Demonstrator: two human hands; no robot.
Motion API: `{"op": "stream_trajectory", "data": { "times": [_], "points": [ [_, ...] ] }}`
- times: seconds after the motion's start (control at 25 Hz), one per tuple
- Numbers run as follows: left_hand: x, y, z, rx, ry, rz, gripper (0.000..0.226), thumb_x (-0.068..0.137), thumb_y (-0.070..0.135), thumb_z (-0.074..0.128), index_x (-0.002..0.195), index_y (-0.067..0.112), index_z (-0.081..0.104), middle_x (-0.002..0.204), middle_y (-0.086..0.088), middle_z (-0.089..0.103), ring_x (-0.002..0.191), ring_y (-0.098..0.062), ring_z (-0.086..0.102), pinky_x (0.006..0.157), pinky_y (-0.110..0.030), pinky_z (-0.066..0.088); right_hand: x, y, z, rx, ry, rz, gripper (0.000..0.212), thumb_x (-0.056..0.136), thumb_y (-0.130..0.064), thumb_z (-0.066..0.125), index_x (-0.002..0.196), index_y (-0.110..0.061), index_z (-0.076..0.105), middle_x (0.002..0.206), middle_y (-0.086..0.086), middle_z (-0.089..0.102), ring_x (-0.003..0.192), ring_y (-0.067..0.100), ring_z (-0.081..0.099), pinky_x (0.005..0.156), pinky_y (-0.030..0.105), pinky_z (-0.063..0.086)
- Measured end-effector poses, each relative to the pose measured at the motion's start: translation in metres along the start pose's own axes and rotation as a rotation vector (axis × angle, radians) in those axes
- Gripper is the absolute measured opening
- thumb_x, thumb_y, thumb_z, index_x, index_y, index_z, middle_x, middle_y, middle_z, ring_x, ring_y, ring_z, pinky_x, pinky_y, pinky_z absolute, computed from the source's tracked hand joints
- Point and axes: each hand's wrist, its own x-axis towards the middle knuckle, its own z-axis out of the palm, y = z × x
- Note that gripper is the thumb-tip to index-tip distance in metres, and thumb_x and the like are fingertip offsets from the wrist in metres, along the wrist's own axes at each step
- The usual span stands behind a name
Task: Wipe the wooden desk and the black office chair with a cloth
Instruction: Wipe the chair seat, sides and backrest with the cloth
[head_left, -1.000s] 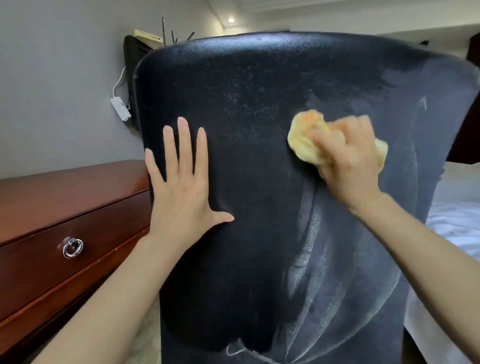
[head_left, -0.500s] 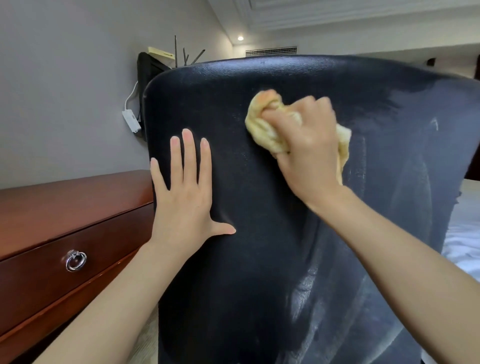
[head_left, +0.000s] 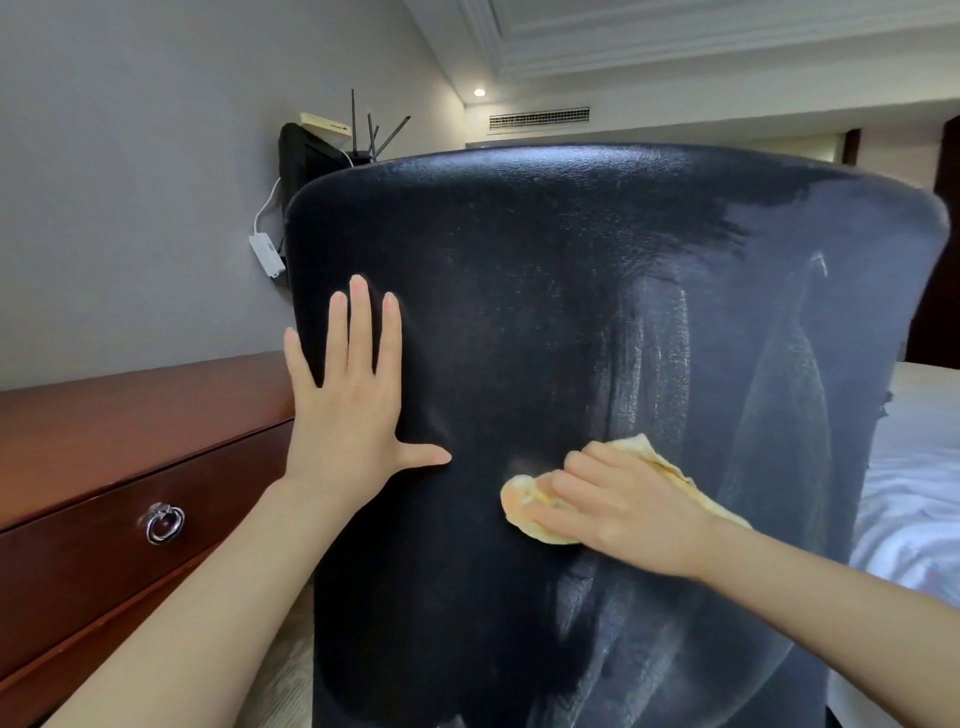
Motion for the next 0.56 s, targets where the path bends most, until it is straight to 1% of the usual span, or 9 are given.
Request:
{"op": "stream_trajectory", "data": {
  "times": [0.08,0.12,0.16,0.24,0.32,0.4,0.48,0.56],
  "points": [
    [-0.001,0.003,-0.002,-0.001,0.004,-0.011,0.141,0.058,0.084,0.053,0.142,0.006,-0.029,0.151,-0.018,-0.033,0.141,-0.035,-0.024,0.111,-0.060,-0.002,-0.018,0.012,-0.007,-0.025,-0.031,-0.077,0.034,0.091,0.003,0.035,0.104,-0.018,0.059,0.080,-0.002,0.061,0.061,0.017,0.047,0.058,0.029,0.041],
    [-0.001,0.004,-0.002,-0.004,0.008,-0.015,0.141,0.059,0.084,0.053,0.142,0.005,-0.030,0.150,-0.018,-0.034,0.141,-0.035,-0.025,0.111,-0.060,-0.003,-0.023,0.022,-0.010,-0.040,-0.021,-0.082,0.030,0.092,0.002,0.034,0.105,-0.016,0.054,0.082,0.000,0.062,0.062,0.019,0.047,0.058,0.030,0.041],
    [-0.002,0.006,-0.003,-0.009,0.013,-0.017,0.140,0.060,0.083,0.052,0.141,0.005,-0.031,0.149,-0.018,-0.036,0.140,-0.036,-0.026,0.111,-0.060,-0.003,-0.026,0.034,-0.014,-0.054,0.005,-0.064,0.027,0.094,0.001,0.033,0.106,-0.015,0.051,0.084,0.002,0.059,0.063,0.020,0.046,0.058,0.032,0.041],
    [-0.003,0.010,-0.005,-0.025,0.027,-0.016,0.139,0.061,0.083,0.053,0.142,0.006,-0.031,0.149,-0.018,-0.036,0.140,-0.036,-0.027,0.111,-0.059,-0.003,-0.025,0.062,-0.024,-0.080,0.076,0.028,0.025,0.097,-0.002,0.029,0.106,-0.013,0.050,0.087,0.007,0.051,0.067,0.024,0.038,0.059,0.036,0.036],
    [-0.004,0.016,-0.005,-0.035,0.037,0.000,0.140,0.060,0.082,0.054,0.142,0.007,-0.030,0.149,-0.017,-0.035,0.140,-0.036,-0.027,0.111,-0.060,-0.002,-0.017,0.088,-0.035,-0.117,0.155,0.139,0.023,0.099,-0.003,0.030,0.106,-0.013,0.050,0.081,0.013,0.055,0.067,0.024,0.033,0.058,0.038,0.032],
    [-0.005,0.023,-0.005,-0.042,0.038,0.026,0.140,0.060,0.083,0.054,0.143,0.007,-0.030,0.150,-0.017,-0.035,0.140,-0.035,-0.028,0.111,-0.060,-0.002,-0.004,0.108,-0.044,-0.152,0.237,0.228,0.023,0.095,0.001,0.038,0.105,-0.014,0.053,0.074,0.017,0.060,0.065,0.026,0.041,0.056,0.036,0.037],
    [-0.006,0.030,-0.003,-0.029,0.045,0.051,0.140,0.060,0.085,0.051,0.142,0.007,-0.030,0.149,-0.016,-0.036,0.139,-0.035,-0.029,0.111,-0.060,-0.004,0.014,0.123,-0.051,-0.172,0.346,0.330,0.024,0.090,0.004,0.050,0.100,-0.012,0.063,0.074,0.019,0.062,0.061,0.030,0.050,0.056,0.036,0.042],
    [-0.007,0.037,0.000,-0.022,0.049,0.066,0.140,0.060,0.086,0.050,0.142,0.006,-0.031,0.149,-0.016,-0.037,0.139,-0.034,-0.031,0.111,-0.060,-0.006,0.035,0.130,-0.055,-0.180,0.446,0.440,0.020,0.086,0.005,0.058,0.092,-0.007,0.072,0.076,0.020,0.062,0.063,0.034,0.054,0.058,0.039,0.045]
  ]
}}
